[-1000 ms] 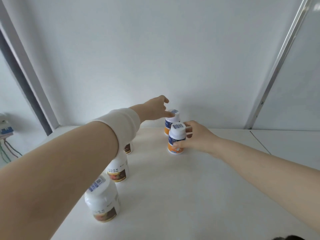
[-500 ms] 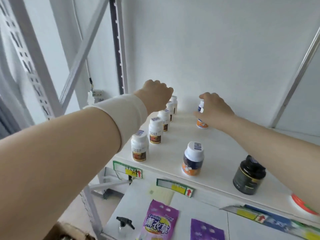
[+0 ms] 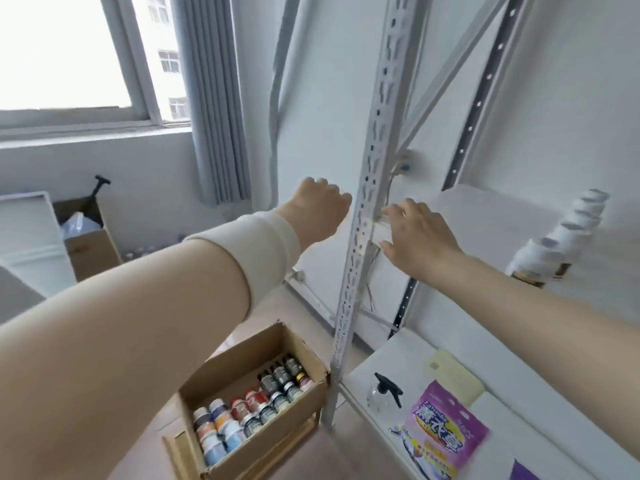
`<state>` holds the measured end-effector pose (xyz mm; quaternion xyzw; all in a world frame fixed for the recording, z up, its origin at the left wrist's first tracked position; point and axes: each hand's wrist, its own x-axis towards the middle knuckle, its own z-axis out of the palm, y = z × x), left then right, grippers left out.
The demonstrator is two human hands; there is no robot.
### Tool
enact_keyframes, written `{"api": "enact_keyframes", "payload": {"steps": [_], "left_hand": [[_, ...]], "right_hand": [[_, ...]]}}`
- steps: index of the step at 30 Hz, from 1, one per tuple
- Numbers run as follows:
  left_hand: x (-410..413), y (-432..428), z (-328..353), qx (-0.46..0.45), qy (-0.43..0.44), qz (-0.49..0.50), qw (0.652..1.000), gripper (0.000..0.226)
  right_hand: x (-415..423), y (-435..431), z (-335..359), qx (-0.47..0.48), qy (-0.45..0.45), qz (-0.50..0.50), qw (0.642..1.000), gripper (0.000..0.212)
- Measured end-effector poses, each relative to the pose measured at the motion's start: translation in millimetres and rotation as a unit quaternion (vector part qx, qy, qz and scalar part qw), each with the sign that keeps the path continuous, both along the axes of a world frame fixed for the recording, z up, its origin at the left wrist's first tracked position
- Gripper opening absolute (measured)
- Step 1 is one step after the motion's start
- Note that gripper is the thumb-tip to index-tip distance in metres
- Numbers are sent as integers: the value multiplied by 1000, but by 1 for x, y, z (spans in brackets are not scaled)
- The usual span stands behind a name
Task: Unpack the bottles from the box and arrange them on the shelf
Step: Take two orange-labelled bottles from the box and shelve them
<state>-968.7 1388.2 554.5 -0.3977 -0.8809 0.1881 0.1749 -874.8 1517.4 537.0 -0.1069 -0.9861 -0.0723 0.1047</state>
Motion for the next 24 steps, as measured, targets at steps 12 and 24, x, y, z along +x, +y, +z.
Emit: {"api": "enact_keyframes", "payload": {"steps": [12, 24], "left_hand": [[-125, -197, -235, -13, -227, 230, 946, 30], [-142, -229, -492, -34, -498, 379, 780, 33]], "right_hand": [[-161, -160, -222, -14, -237, 154, 959, 47], [-218, -201, -477, -89, -491, 218, 839, 45]]}}
